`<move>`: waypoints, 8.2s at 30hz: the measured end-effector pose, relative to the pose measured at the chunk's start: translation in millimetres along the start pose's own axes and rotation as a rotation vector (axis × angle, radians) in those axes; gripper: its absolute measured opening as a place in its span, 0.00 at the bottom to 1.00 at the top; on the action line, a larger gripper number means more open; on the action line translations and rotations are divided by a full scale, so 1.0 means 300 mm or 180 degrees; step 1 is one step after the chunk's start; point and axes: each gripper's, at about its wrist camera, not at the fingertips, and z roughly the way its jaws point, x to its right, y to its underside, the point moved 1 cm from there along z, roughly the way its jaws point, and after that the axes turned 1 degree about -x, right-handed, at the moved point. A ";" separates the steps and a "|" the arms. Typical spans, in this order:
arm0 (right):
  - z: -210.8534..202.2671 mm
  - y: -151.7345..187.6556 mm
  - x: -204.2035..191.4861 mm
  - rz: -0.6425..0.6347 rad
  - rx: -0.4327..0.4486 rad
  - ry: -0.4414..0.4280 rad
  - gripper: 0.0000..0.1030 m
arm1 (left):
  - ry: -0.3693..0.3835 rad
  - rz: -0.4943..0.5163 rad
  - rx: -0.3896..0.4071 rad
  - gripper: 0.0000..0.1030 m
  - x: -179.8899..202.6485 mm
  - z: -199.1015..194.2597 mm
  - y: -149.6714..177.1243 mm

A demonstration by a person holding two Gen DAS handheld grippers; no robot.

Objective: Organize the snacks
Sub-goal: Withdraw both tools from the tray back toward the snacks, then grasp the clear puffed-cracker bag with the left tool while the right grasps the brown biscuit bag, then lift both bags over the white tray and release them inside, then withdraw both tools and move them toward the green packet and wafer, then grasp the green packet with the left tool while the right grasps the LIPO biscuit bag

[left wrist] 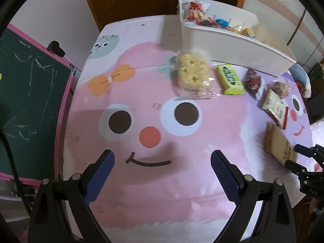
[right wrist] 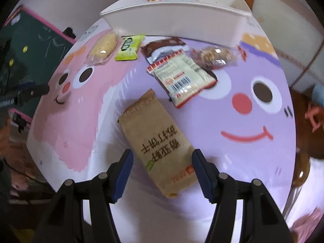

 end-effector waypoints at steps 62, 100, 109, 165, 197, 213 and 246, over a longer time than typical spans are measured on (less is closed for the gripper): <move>-0.406 -0.401 0.007 0.0746 0.0908 -0.0321 0.53 | 0.0186 0.0158 0.0505 0.54 0.269 -0.354 -0.336; -0.469 -0.947 0.198 0.1111 0.1363 0.0347 0.54 | 0.0075 0.0373 0.0851 0.74 0.462 -0.294 -0.916; -0.465 -0.940 0.214 0.1192 0.1284 0.0401 0.60 | 0.0130 0.0243 0.0882 0.90 0.444 -0.302 -0.893; -0.531 -0.444 0.073 0.0825 0.1028 0.0357 0.60 | 0.0040 0.0305 0.0841 0.90 0.377 -0.451 -0.346; 0.085 -0.316 0.092 -0.0160 0.0110 0.0042 0.60 | 0.0378 0.0256 -0.0260 0.90 0.373 0.222 -0.395; 0.187 -0.348 0.011 -0.0701 -0.0049 0.0051 0.63 | 0.0413 -0.0292 -0.0489 0.84 0.348 0.401 -0.464; -0.231 -0.192 -0.103 0.0016 0.0785 -0.0016 0.46 | 0.0102 0.0429 0.0039 0.34 0.429 -0.067 -0.282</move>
